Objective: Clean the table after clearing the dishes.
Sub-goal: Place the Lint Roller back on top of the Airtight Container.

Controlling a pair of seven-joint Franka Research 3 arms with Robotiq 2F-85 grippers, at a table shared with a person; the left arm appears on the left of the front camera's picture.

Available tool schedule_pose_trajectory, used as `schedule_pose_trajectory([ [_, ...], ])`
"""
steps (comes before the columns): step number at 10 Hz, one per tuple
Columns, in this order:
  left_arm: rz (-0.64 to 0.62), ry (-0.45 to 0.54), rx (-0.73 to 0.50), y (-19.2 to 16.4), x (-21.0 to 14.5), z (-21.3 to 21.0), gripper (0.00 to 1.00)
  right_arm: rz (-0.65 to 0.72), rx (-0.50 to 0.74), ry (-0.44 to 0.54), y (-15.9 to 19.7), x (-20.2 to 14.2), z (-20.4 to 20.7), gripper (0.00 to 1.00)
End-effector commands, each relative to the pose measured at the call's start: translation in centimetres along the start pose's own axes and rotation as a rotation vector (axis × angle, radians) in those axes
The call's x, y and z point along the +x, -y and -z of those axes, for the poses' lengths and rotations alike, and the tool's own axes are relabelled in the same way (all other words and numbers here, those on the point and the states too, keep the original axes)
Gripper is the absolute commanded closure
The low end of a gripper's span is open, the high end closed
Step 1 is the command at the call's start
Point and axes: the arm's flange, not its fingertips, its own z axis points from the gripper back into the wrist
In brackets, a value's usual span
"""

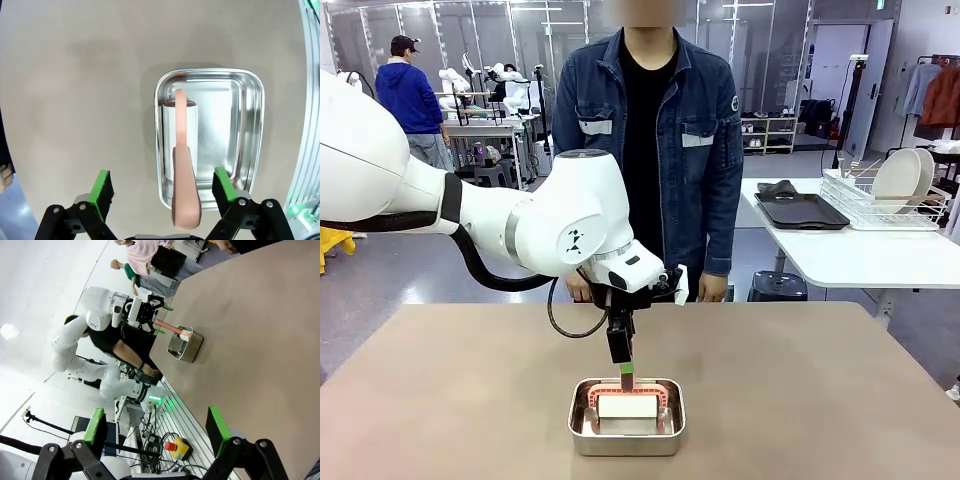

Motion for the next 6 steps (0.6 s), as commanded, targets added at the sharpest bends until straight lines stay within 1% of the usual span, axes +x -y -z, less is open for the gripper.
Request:
schedule_pose_trajectory([
  [1, 0.000, -0.003, 0.002, 0.3, -0.2, -0.1, 0.00, -0.019, 0.001, -0.015, -0.3, -0.3, -0.1, 0.00],
  [4, 0.000, 0.000, 0.000, 0.0, 0.0, 0.0, 0.00, -0.019, 0.001, -0.015, -0.3, -0.3, -0.1, 0.00],
  [5, -0.026, 0.022, -0.025, -0.9, -2.7, -3.1, 0.00, -0.019, 0.001, -0.015, -0.3, -0.3, -0.1, 0.00],
  [6, -0.138, 0.091, -0.048, -1.7, -6.5, -7.4, 0.00, -0.019, 0.001, -0.015, -0.3, -0.3, -0.1, 0.00],
])
